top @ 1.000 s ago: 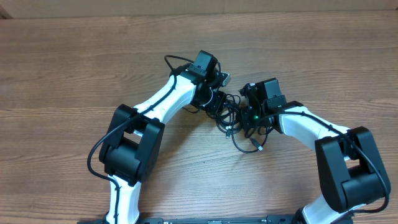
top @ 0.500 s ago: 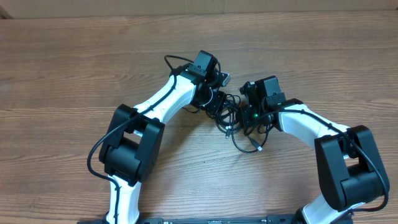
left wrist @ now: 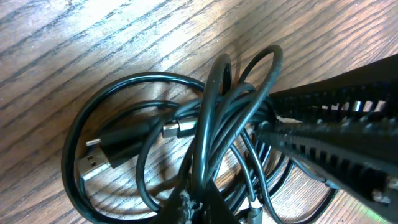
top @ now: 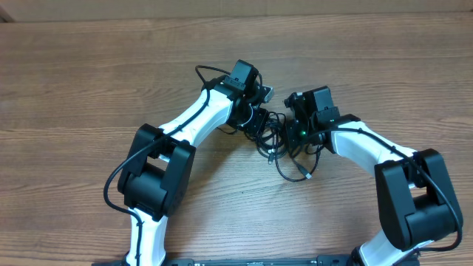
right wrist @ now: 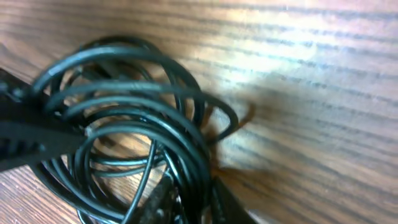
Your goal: Untangle cables
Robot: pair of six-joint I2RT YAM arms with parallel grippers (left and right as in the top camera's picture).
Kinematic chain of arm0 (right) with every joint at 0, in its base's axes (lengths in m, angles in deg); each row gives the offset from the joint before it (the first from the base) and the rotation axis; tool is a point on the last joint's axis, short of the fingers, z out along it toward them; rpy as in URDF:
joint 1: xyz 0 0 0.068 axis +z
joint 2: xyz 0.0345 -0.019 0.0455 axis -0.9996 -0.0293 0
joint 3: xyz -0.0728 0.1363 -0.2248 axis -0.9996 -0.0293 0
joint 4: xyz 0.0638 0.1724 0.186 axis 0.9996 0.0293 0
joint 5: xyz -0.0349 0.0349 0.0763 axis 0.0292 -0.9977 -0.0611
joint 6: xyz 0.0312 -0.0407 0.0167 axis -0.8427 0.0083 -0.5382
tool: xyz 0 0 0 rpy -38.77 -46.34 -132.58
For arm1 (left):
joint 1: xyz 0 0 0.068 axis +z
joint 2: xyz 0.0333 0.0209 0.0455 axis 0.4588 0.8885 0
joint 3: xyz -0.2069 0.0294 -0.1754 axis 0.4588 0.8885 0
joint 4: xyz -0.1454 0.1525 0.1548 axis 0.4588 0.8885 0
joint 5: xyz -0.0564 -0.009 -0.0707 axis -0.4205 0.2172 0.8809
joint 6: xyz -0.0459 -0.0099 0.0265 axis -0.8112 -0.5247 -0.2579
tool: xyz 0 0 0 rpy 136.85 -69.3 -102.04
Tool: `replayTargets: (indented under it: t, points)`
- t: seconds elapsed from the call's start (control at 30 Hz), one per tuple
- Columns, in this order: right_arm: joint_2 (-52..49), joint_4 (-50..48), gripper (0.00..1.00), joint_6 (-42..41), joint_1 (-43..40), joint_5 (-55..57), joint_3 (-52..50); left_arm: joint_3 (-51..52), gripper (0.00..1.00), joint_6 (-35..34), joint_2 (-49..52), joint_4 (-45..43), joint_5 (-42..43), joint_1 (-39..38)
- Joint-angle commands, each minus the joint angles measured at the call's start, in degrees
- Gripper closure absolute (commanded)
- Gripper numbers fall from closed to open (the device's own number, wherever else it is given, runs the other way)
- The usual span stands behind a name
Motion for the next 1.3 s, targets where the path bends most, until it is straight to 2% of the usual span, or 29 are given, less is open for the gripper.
replayTargets:
  t: [0.0, 0.2, 0.27, 0.3, 0.37, 0.43, 0.63, 0.8, 0.83, 0.87, 0.9, 0.93, 1.03, 1.13, 1.27]
  points:
    - [-0.4, -0.4, 0.91, 0.0, -0.2, 0.0, 1.7, -1.1, 0.96, 1.9, 0.6, 0.0, 1.0, -0.4]
    - [-0.4, 3.8, 0.96, 0.0, -0.2, 0.2, 1.7, -1.1, 0.96, 1.9, 0.6, 0.0, 1.1, -0.4]
    - [-0.4, 5.8, 0.96, -2.2, -0.2, 3.5, 1.7, -1.1, 0.96, 1.9, 0.6, 0.0, 1.0, -0.4]
    - [-0.4, 6.2, 0.96, -4.4, -0.2, 5.7, 1.7, -1.1, 0.96, 1.9, 0.6, 0.0, 1.0, -0.4]
    - [-0.4, 8.7, 0.96, -17.4, -1.4, 16.0, 1.7, -1.1, 0.96, 1.8, 0.6, 0.3, 0.4, -0.4]
    - [-0.4, 11.1, 0.96, -26.4, -4.7, 18.4, 1.7, -1.1, 0.96, -1.1, 0.6, 0.8, -3.6, -0.3]
    - [-0.4, 19.8, 0.96, -27.2, -11.5, 18.1, 1.7, -1.1, 0.96, -9.0, 0.6, 1.8, -15.8, -0.1]
    - [-0.4, 26.3, 0.96, -27.5, -13.7, 21.7, 1.7, -1.1, 0.96, -10.4, 0.6, 2.3, -16.6, 2.3]
    - [-0.4, 26.9, 0.94, -28.4, -14.0, 22.3, 1.7, -1.1, 0.96, -10.4, 0.6, 2.5, -16.6, 2.8]
    - [-0.4, 26.7, 0.69, -28.8, -14.3, 22.3, 1.7, -1.1, 0.96, -10.4, 0.6, 2.9, -16.6, 3.4]
    - [-0.4, 25.8, 0.54, -28.7, -14.3, 20.9, 1.7, -1.1, 0.96, -10.4, 0.6, 3.3, -16.5, 4.1]
    - [-0.4, 25.6, 0.43, -28.7, -14.3, 19.6, 1.7, -1.1, 0.96, -10.4, 0.6, 3.5, -16.3, 4.3]
    - [-0.4, 25.5, 0.36, -27.6, -14.3, 18.1, 1.7, -1.1, 0.96, -9.9, 0.6, 3.5, -13.3, 4.5]
    - [-0.4, 25.2, 0.34, -23.3, -14.3, 15.8, 2.3, -1.1, 0.96, -6.4, 0.6, 2.8, -6.9, 4.5]
    - [0.2, 29.6, 0.34, -17.8, -14.3, 14.4, 9.2, -1.1, 0.96, -5.4, 0.6, 2.4, -6.0, 4.5]
